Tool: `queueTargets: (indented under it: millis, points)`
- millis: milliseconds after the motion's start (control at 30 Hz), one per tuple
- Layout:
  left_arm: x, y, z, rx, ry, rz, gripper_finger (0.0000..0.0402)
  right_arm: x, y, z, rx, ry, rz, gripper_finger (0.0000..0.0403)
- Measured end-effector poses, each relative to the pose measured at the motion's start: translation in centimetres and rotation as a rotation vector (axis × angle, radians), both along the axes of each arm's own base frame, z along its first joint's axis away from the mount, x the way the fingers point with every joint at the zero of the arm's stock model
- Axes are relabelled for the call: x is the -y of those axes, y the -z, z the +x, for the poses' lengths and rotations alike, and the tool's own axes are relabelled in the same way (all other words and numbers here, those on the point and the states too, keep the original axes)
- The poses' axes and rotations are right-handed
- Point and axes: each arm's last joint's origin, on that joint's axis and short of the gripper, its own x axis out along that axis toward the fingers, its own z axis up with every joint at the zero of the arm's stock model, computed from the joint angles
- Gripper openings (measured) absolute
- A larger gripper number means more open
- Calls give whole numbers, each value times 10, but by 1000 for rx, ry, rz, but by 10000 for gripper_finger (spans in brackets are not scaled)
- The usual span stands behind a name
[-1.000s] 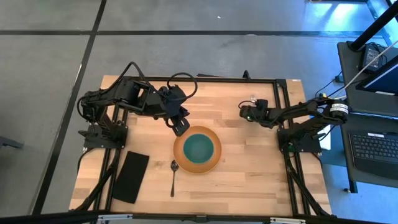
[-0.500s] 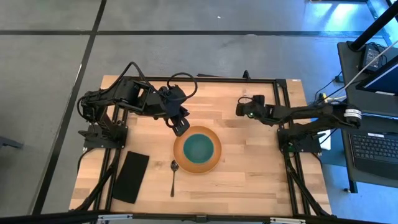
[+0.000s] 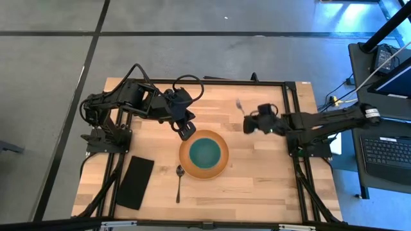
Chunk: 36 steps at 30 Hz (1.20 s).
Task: Set table place
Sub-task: Put the blue fork to the right of the orange plate
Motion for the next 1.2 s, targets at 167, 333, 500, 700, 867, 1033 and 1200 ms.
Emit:
queueTargets:
  millis: [167, 333, 500, 700, 867, 1033, 1200]
  points:
    - [0, 0, 0, 1, 0, 0, 15, -39, 1, 1, 35, -69, 76, 23]
    - [0, 0, 1, 8, 0, -1, 7, -78, 18, 0, 29, -98, 149, 23]
    - [0, -1, 1, 17, -11, 0, 1, -106, 45, 3, 43, -13, 150, 23]
    - [0, -1, 1, 17, -11, 0, 11, -126, 80, 22, -74, 41, 99, 23]
    - [0, -1, 1, 18, -13, -1, 24, -134, 92, 39, -221, 135, 15, 23]
    - [0, -1, 1, 26, -34, -21, 34, -142, 106, 52, -256, 248, 3, 23]
    - [0, -1, 1, 37, -63, -47, 44, -152, 128, 65, -318, 250, 29, 23]
